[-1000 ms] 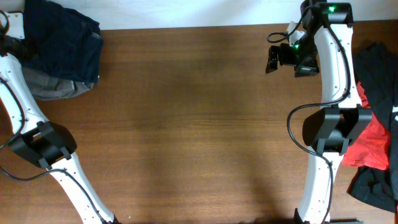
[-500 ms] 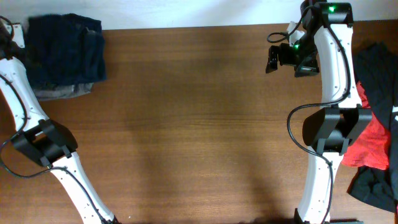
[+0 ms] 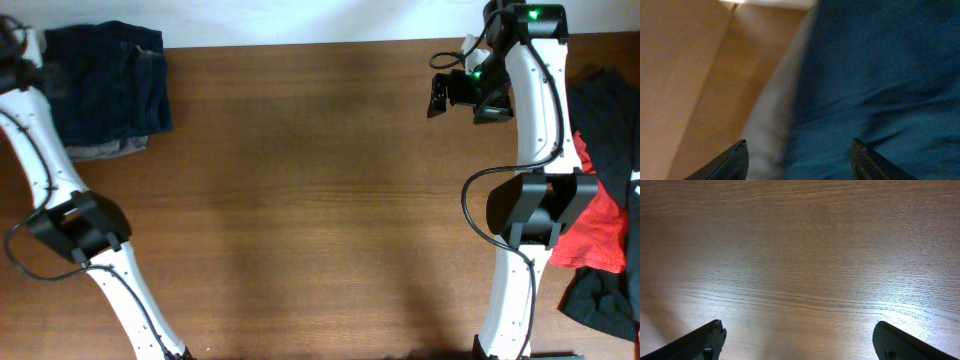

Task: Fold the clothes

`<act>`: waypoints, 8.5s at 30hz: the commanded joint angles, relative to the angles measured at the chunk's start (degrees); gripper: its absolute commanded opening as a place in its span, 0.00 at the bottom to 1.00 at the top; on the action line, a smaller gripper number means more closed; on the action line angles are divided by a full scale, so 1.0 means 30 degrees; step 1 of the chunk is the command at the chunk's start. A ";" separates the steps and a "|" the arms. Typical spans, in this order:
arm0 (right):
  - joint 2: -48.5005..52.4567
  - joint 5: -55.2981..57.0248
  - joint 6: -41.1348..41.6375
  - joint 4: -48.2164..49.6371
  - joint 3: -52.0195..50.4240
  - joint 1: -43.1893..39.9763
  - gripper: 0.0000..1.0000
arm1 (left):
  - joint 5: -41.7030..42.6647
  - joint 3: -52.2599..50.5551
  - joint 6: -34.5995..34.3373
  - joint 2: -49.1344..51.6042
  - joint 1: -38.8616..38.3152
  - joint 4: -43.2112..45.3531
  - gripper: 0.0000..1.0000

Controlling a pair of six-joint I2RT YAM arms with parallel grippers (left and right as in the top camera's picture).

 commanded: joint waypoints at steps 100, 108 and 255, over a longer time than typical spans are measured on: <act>-0.0219 0.0219 -0.0029 -0.0117 0.0321 0.0102 0.99 | 0.1545 -0.4852 -0.2317 -0.0189 0.0007 0.5136 0.14; -0.0226 0.0219 0.0539 0.0284 0.0342 0.0102 0.99 | 0.1545 -0.3228 -0.2317 -0.4524 -0.1137 0.3096 0.98; -4.5382 0.2936 -0.0539 3.4949 -4.8603 0.1690 0.99 | 0.1537 -0.3228 -0.2310 -0.7613 -0.3096 -0.2499 0.99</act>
